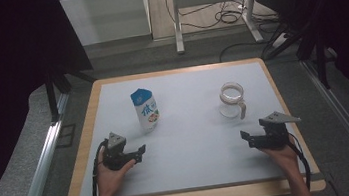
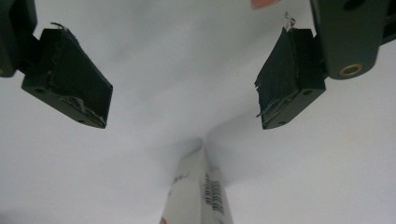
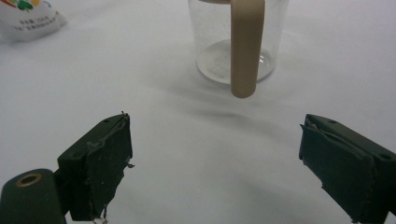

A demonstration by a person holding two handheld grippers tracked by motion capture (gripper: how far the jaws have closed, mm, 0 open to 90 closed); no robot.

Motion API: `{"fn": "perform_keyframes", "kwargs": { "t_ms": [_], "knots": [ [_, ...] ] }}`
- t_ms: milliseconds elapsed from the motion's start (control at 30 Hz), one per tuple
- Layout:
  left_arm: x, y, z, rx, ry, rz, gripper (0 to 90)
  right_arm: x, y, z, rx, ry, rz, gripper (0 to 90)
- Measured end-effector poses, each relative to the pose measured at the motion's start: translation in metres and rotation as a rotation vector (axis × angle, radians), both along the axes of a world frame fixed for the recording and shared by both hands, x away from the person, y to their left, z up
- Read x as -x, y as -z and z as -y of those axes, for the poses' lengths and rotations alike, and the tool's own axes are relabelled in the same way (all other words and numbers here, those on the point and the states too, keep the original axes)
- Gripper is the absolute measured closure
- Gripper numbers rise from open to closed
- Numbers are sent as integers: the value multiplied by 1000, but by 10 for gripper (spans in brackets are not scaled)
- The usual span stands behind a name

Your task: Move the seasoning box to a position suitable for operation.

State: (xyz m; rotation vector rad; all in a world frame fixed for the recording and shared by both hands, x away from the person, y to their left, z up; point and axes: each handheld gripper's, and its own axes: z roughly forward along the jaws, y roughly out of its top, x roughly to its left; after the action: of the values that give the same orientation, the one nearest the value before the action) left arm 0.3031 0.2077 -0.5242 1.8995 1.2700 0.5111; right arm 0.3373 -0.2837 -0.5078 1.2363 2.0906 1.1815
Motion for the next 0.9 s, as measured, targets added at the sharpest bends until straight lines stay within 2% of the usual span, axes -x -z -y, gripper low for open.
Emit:
{"fn": "perform_keyframes", "kwargs": {
  "t_ms": [33, 67, 133, 200, 233, 267, 433, 467, 500, 533, 567, 600, 633, 667, 700, 767, 900],
  "knots": [
    [0, 0, 0, 0, 0, 0, 224, 2, -1, -1, 11, 4, 7, 116],
    [-2, 0, -2, 22, 38, -10, 224, 3, -2, -2, 15, 3, 16, 123],
    [-4, -1, -3, 10, 57, -21, 224, 5, -4, -3, 20, 5, 23, 130],
    [-6, -3, -4, 2, 70, -11, 235, 10, -12, -9, 22, -3, 49, 149],
    [-8, -6, -6, 26, 97, -5, 234, 10, -16, -12, 29, -3, 53, 149],
    [-9, -6, -7, 27, 107, 0, 234, 10, -20, -16, 40, 4, 61, 150],
    [-8, -6, -10, 26, 112, -3, 239, 7, -35, -33, 37, -11, 91, 152],
    [-10, -5, -13, 58, 143, -16, 300, 3, -36, -38, 29, -22, 87, 154],
    [-10, -5, -13, 58, 143, -16, 306, 3, -36, -38, 29, -22, 87, 154],
    [-11, -5, -16, 99, 180, -47, 306, 1, -35, -39, 22, -26, 80, 155],
    [-10, -5, -17, 120, 194, -63, 305, -1, -32, -39, 21, -25, 71, 156],
    [-9, -4, -17, 122, 195, -70, 302, -2, -31, -39, 26, -25, 67, 155],
    [-5, -1, -19, 105, 182, -79, 290, -3, -31, -38, 33, -20, 69, 156],
    [-5, -1, -19, 105, 182, -79, 273, -3, -31, -38, 33, -20, 69, 156],
    [-1, -1, -20, 96, 158, -53, 257, -4, -32, -36, 24, -15, 75, 155],
    [2, -1, -19, 87, 146, -44, 256, -5, -33, -36, 24, -12, 74, 155],
    [4, 0, -17, 57, 154, -36, 266, -11, -37, -33, 27, -3, 76, 154]
  ]
}}
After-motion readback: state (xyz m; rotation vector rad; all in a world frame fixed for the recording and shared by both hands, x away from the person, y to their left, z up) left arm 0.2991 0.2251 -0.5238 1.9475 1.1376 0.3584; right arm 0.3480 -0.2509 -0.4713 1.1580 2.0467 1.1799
